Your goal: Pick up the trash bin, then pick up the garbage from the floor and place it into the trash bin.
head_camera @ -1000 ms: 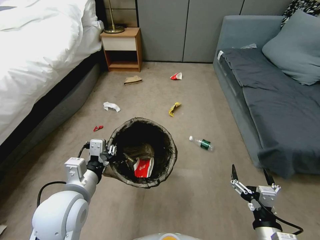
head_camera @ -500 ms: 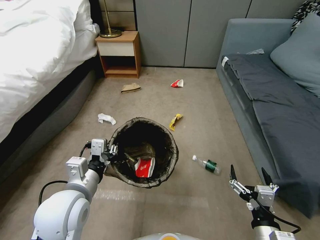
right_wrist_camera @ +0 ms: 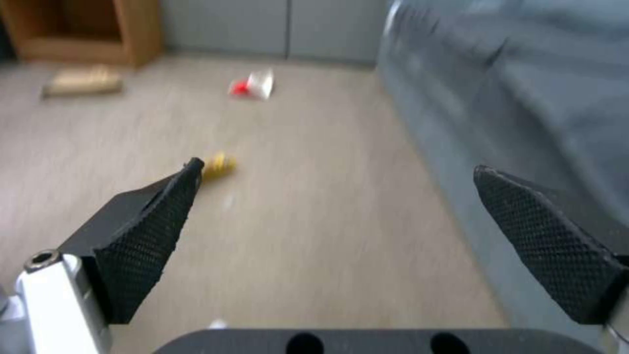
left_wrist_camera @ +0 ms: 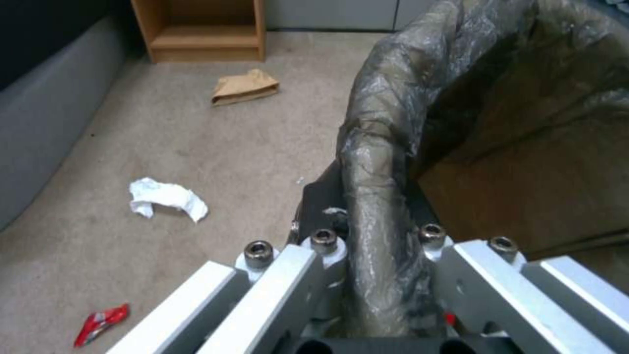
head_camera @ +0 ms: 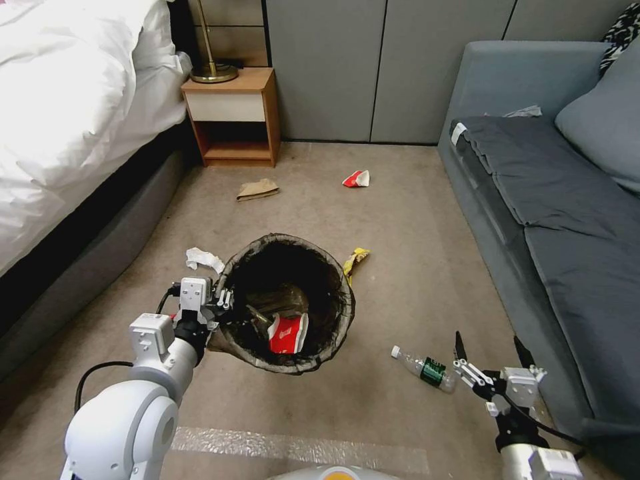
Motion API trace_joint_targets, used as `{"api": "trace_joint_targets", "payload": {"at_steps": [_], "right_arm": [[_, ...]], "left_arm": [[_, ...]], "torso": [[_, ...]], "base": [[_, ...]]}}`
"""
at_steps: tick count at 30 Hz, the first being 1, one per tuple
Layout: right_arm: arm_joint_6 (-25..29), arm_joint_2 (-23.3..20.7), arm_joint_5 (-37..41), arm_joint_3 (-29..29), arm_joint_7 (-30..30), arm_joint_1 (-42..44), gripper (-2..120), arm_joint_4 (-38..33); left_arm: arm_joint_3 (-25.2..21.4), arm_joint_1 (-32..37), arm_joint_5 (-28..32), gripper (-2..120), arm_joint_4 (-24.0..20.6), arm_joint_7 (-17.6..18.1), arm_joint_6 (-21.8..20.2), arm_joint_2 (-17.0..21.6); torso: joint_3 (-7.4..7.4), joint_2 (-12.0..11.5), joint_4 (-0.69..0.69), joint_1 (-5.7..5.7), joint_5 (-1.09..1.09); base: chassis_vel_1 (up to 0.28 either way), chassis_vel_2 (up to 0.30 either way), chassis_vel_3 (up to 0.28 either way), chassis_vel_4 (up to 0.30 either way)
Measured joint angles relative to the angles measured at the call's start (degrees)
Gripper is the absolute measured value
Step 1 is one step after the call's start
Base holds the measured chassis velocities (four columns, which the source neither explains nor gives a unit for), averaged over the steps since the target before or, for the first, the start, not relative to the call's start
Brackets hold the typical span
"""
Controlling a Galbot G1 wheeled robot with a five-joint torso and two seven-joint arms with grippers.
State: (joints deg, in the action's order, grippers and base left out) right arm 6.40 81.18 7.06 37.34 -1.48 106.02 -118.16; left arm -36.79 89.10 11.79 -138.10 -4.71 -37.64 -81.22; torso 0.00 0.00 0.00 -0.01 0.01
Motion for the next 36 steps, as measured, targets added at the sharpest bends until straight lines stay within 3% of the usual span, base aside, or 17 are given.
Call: {"api": "trace_joint_targets", "payload": {"at_steps": [1, 6, 11, 14, 22, 36], "right_arm": [[-2.02, 0.12, 0.04, 1.72, 3.37, -1.79, 100, 1.97], [-5.06, -1.14, 0.24, 3.9, 6.91, -6.81, 100, 7.92], [-12.1, -5.27, 4.5, 4.0, 13.06, -10.21, 100, 11.51], [-14.92, -8.29, 5.44, 2.31, 16.75, -13.43, 100, 14.94], [-18.18, -12.76, 2.8, -3.96, 18.77, -21.2, 100, 23.9], [-20.09, -11.38, -2.61, -9.41, 25.51, -30.44, 100, 38.54]], "left_arm": [[0.0, 0.0, 0.09, 4, -0.12, 0.0, -0.02, 0.05], [-0.01, -0.08, 0.3, 4, -0.34, 0.02, -0.11, 0.17], [-0.03, -0.33, 0.44, 4, -0.57, 0.02, -0.46, 0.31], [0.16, -0.7, 0.49, 4, -0.57, 0.03, -0.72, 0.34], [0.48, -0.81, 0.53, 4, -1.03, 0.02, -1.44, 0.46], [0.5, -0.79, 0.27, 4, -1.67, 0.02, -2.23, 0.46]], "torso": [[0.0, 0.0, 0.0, 0.0, -0.02], [0.0, 0.0, 0.0, 0.0, 0.02], [0.0, 0.0, 0.0, 0.01, -0.02], [0.0, 0.0, -0.01, 0.01, 0.0], [0.0, 0.0, 0.0, 0.01, 0.01], [0.01, 0.0, 0.0, 0.01, 0.0]], "base": [[0.06, -0.03, -0.053, 0.052], [0.022, -0.012, -0.016, 0.019], [0.0, 0.0, 0.0, 0.0], [0.0, 0.0, 0.0, 0.0], [0.0, 0.0, 0.0, 0.0], [0.0, 0.0, 0.0, 0.0]]}}
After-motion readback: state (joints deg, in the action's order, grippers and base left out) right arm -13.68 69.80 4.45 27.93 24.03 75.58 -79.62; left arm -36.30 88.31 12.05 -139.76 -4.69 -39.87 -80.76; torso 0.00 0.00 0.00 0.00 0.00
